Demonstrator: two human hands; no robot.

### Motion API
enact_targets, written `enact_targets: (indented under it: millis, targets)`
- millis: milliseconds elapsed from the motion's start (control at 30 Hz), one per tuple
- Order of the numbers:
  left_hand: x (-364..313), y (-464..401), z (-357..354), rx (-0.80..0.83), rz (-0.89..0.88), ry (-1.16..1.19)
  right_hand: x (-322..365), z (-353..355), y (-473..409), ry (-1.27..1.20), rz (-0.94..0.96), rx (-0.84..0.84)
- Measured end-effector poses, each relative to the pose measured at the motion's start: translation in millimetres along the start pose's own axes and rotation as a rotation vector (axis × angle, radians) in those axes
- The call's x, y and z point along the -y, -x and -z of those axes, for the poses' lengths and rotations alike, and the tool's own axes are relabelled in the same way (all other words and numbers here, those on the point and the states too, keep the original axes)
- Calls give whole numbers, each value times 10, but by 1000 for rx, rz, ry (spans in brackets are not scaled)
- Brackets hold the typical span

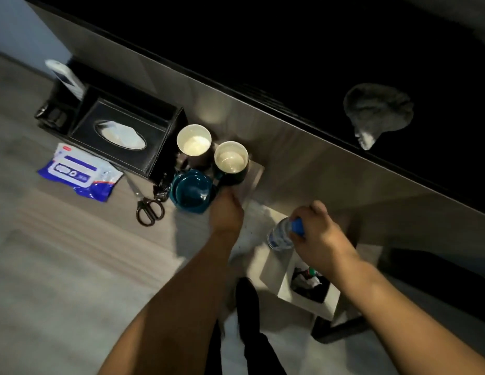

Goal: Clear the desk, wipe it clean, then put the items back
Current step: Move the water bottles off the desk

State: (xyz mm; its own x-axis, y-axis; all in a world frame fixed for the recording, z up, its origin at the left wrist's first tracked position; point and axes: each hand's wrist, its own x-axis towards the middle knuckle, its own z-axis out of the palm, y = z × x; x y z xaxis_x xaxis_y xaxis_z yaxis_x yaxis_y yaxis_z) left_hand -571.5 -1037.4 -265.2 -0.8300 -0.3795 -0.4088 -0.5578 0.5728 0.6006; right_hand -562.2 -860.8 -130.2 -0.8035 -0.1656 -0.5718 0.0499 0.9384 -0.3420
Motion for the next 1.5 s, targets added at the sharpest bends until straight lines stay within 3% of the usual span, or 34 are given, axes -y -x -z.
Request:
enact_targets:
  millis: [267, 467, 700, 833, 1100, 1500]
  targets:
    - [-142, 876, 916, 124, -71, 24, 561, 446, 568, 37, 161, 10]
    - [61, 1544, 2074, -19, -9, -31, 1562, 762, 1026, 117, 408, 24]
    - [944, 1756, 3245, -170, 174, -20, 2889, 395, 1089, 228, 634, 54]
    - [1561, 1658, 3682, -266, 213, 41, 3581, 0, 860, 246, 630, 69]
    - [2552, 1121, 4207, -193, 291, 37, 4575, -754, 103, 252, 566, 66]
    - [2960, 603, 4484, -111, 348, 40, 5199, -1148, -529, 182, 496, 52]
